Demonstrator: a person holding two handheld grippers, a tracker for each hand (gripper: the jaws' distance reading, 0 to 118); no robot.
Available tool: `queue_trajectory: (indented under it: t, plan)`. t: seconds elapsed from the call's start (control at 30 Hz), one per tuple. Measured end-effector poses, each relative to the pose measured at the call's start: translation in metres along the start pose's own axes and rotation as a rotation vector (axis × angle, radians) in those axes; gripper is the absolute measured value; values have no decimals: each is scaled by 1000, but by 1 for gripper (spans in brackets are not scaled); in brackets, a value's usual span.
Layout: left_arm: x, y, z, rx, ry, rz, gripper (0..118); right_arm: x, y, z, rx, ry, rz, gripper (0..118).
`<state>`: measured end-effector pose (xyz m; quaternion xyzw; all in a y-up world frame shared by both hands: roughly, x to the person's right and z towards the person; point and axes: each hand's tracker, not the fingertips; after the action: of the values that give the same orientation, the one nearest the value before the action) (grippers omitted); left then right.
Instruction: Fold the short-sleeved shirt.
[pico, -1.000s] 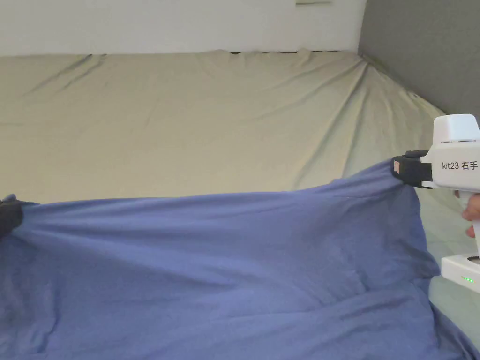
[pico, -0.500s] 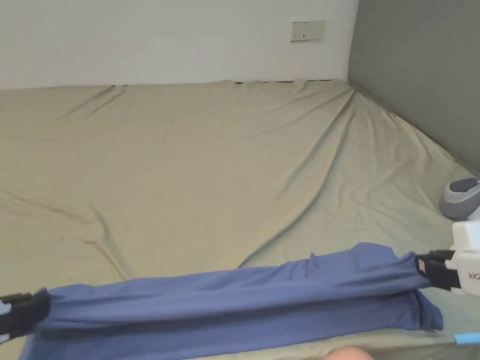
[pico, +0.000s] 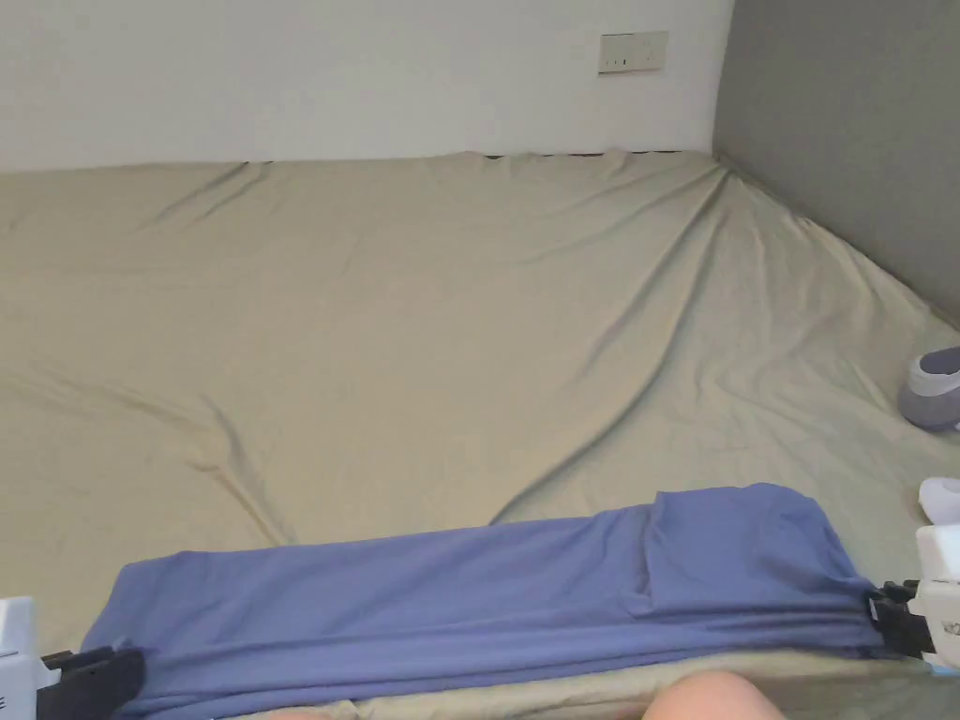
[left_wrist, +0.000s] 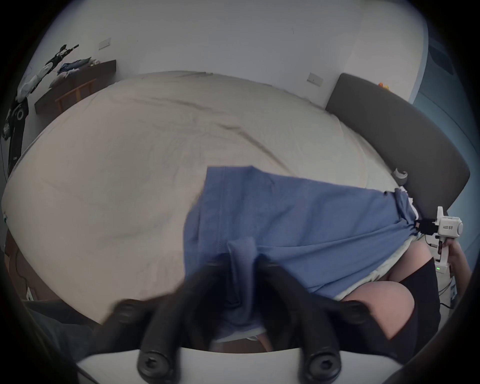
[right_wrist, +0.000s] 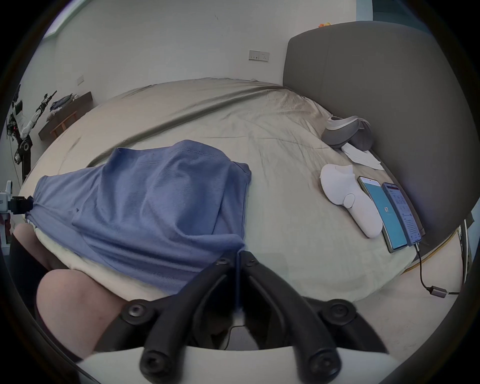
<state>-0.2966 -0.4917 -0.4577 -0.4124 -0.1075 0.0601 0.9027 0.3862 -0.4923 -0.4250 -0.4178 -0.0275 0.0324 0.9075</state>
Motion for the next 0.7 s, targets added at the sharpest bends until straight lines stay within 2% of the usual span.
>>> queue_trajectory:
  t: [0.03, 0.1, 0.13, 0.17, 0.2, 0.23, 0.27, 0.3, 0.33, 0.4, 0.53, 0.63, 0.67, 0.7]
  plan:
    - [0, 2, 6, 8, 34, -14, 50, 1, 2, 6, -1, 0, -9, 29]
    - [-6, 9, 25, 23, 123, 17, 112, -1, 6, 32, 79, -53, -8, 98]
    - [-9, 12, 39, 47, 107, 43, 115, -2, 11, 44, 142, -74, 8, 106]
    - [-14, 16, 52, 75, 63, 59, 109, -4, 17, 55, 198, -73, 20, 102]
    - [-14, 19, 66, 97, -7, 81, 88, -6, 22, 64, 245, -39, 19, 87]
    - [-15, 22, 75, 117, -31, 97, 57, -7, 25, 71, 289, -9, 13, 66]
    - [-13, 25, 83, 147, -42, 107, 16, -14, 28, 80, 328, 34, 3, 39]
    - [-11, 26, 87, 166, -5, 90, 0, -22, 31, 86, 353, 66, -4, 9]
    - [-11, 27, 92, 188, 26, 79, 0, -33, 33, 91, 356, 81, 2, 7]
    - [-15, 34, 94, 150, -75, 63, 0, -58, 36, 97, 353, 104, 34, 2]
    - [-37, 44, 78, 113, -179, 141, 0, -96, 41, 95, 330, 193, 88, 0]
    - [-68, 44, 50, 30, -320, 225, 0, -115, 45, 92, 313, 233, 85, 0]
    - [-79, 42, 39, 9, -399, 247, 9, -120, 46, 91, 310, 236, 87, 0]
    - [-94, 39, 27, -15, -507, 300, 48, -125, 48, 91, 307, 240, 95, 0]
